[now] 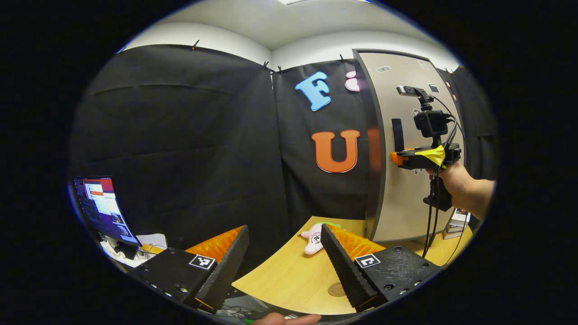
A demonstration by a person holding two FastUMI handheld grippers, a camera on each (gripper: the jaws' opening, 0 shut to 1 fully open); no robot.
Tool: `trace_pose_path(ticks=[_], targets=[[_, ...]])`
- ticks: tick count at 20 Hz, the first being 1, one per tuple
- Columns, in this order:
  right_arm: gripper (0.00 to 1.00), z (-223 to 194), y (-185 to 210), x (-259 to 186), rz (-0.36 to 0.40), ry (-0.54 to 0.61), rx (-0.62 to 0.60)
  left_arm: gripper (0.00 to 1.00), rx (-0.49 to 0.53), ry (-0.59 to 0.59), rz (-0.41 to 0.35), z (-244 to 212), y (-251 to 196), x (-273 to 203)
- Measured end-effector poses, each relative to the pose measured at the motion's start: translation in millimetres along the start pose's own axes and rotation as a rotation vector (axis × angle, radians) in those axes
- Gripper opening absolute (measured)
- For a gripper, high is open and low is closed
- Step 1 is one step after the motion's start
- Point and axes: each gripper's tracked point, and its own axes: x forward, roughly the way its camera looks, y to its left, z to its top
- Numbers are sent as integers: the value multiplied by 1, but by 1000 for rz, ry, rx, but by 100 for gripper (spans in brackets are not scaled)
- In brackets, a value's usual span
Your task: Open the cabinet door with the right hand, grasp the bottle in the cabinet with the left hand and place it on the coaster, then close the cabinet door with the right hand.
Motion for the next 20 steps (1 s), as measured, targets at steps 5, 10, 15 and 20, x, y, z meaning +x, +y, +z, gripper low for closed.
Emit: trace_pose_path(ticks=[5, 10, 15, 20], targets=[[29, -2, 1, -9, 31, 31, 0, 100, -20, -2, -86, -3, -23, 4], [27, -5, 4, -26, 97, 38, 12, 96, -59, -8, -184, -16, -54, 4], [27, -9, -1, -38, 99, 51, 3, 96, -88, 2, -280, -23, -89, 21], [28, -10, -6, -49, 155, 65, 50, 96, 5, -62, -327, -10, -108, 49]])
